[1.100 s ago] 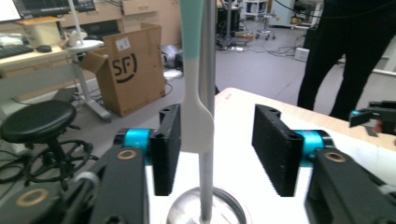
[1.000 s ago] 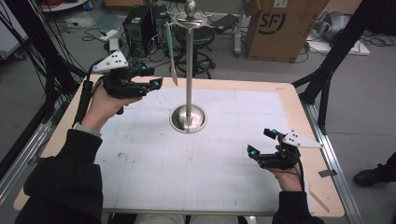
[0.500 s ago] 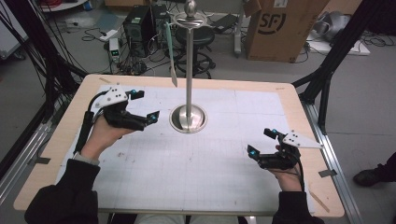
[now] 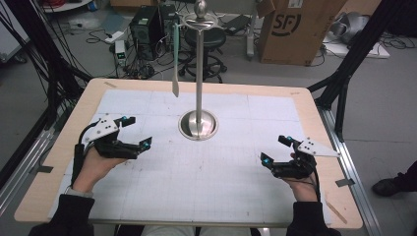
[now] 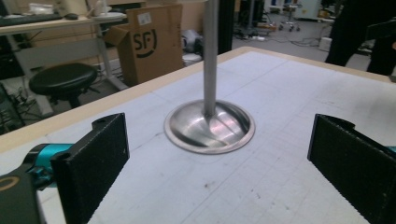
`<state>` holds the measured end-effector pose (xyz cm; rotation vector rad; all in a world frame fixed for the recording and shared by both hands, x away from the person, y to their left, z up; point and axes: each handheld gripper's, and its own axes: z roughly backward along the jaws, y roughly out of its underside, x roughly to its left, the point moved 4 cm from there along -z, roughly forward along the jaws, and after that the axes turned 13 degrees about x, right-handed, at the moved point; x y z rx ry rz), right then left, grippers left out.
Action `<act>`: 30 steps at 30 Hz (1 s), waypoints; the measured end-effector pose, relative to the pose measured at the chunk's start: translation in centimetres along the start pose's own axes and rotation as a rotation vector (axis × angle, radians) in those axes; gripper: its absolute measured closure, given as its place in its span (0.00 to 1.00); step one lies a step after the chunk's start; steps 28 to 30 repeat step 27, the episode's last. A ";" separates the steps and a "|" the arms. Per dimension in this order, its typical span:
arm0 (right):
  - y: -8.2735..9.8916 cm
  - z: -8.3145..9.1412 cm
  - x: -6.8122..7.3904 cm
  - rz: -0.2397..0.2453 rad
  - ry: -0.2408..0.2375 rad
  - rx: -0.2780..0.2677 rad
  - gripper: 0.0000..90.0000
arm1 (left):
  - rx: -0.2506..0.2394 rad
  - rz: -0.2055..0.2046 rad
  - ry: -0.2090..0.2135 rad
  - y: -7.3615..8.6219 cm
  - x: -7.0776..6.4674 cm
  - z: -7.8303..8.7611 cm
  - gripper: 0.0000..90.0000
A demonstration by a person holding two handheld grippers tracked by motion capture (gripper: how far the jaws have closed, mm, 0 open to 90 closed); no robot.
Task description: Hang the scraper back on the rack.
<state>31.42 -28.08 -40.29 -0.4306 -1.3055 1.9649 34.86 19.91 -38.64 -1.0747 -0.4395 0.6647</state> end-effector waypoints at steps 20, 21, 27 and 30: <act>0.1 0.1 -0.1 -0.001 0.017 -0.004 0.01 | 0.001 0.083 -0.074 3.8 1.7 2.1 0.07; 0.2 0.0 -0.2 -0.001 0.021 -0.004 0.01 | 0.003 0.085 -0.074 3.9 1.7 2.1 0.07; 0.2 -0.1 -0.2 -0.002 0.025 -0.001 0.01 | 0.012 0.094 -0.071 4.0 1.6 1.9 0.07; 0.2 -0.1 -0.2 -0.002 0.025 -0.001 0.01 | 0.012 0.094 -0.071 4.0 1.6 1.9 0.07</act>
